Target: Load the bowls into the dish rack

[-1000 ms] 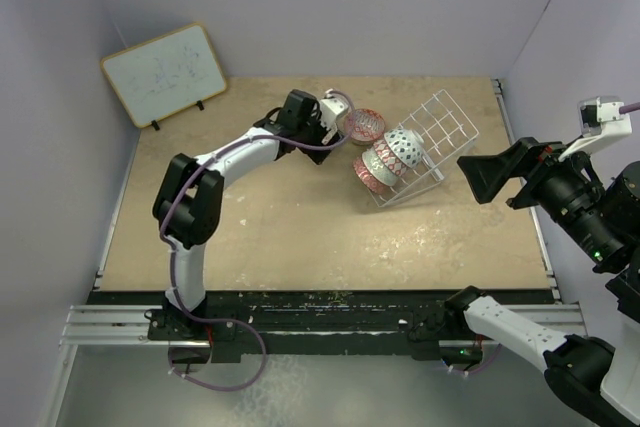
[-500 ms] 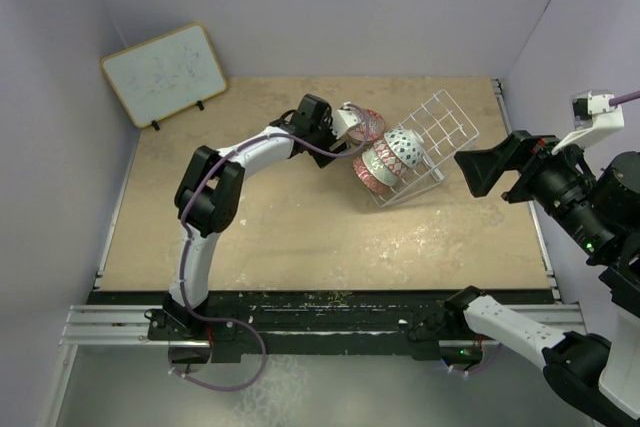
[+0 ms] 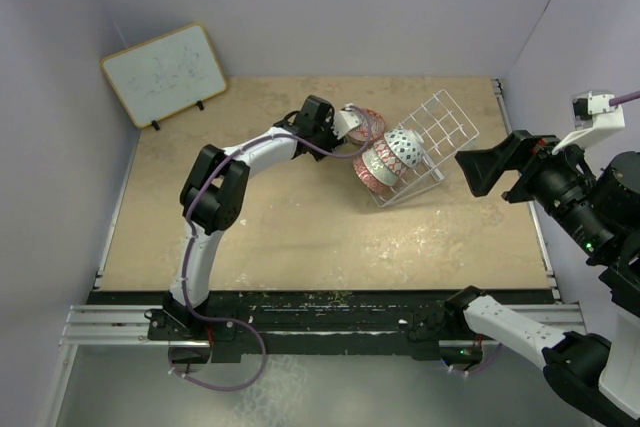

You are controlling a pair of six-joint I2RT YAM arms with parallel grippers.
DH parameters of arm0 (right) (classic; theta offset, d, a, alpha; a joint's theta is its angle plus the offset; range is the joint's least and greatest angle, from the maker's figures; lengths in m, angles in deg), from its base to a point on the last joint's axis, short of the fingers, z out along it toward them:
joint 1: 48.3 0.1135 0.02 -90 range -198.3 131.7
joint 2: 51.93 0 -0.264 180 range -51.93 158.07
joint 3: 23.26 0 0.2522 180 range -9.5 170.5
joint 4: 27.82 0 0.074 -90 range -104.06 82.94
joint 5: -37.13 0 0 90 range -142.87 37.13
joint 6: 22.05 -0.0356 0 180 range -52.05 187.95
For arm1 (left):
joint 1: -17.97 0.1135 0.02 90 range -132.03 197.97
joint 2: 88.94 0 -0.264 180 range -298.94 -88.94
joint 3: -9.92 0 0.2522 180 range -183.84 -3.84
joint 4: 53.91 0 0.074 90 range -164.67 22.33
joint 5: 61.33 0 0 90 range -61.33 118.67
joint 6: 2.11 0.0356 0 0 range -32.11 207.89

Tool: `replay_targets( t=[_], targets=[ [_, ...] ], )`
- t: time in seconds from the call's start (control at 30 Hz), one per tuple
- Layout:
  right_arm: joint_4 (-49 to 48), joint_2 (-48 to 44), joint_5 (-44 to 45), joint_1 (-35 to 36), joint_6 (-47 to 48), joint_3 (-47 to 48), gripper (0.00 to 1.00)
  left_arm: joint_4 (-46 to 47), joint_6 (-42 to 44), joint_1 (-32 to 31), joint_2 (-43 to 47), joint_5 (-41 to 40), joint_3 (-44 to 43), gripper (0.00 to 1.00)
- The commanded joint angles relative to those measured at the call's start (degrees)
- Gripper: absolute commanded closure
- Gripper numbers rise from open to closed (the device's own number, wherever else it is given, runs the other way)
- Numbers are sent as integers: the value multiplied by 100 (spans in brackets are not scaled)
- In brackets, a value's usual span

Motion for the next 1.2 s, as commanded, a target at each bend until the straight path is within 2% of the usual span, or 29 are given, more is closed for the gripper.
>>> replay_targets(
  t=[0.0,0.2,0.33,0.57,0.77,0.93,1.17],
  targets=[
    [-95,-41,161,32,53,70,0,373,13,-35,42,-141,34,48],
    [-104,-95,161,32,37,44,0,622,-192,-115,128,-242,374,57],
    [-73,-128,160,32,26,81,0,628,-274,-130,111,-283,475,70],
    [-30,-209,187,32,-43,90,0,665,-432,-156,367,-401,608,100],
    [-26,-214,174,32,-64,131,0,492,-995,-174,938,-403,756,100],
    [-49,-227,170,32,-81,118,0,419,-1873,-174,1747,-175,990,100],
    [-48,-239,79,32,-141,191,0,1259,-3689,-174,3193,1010,1685,100]
  ],
)
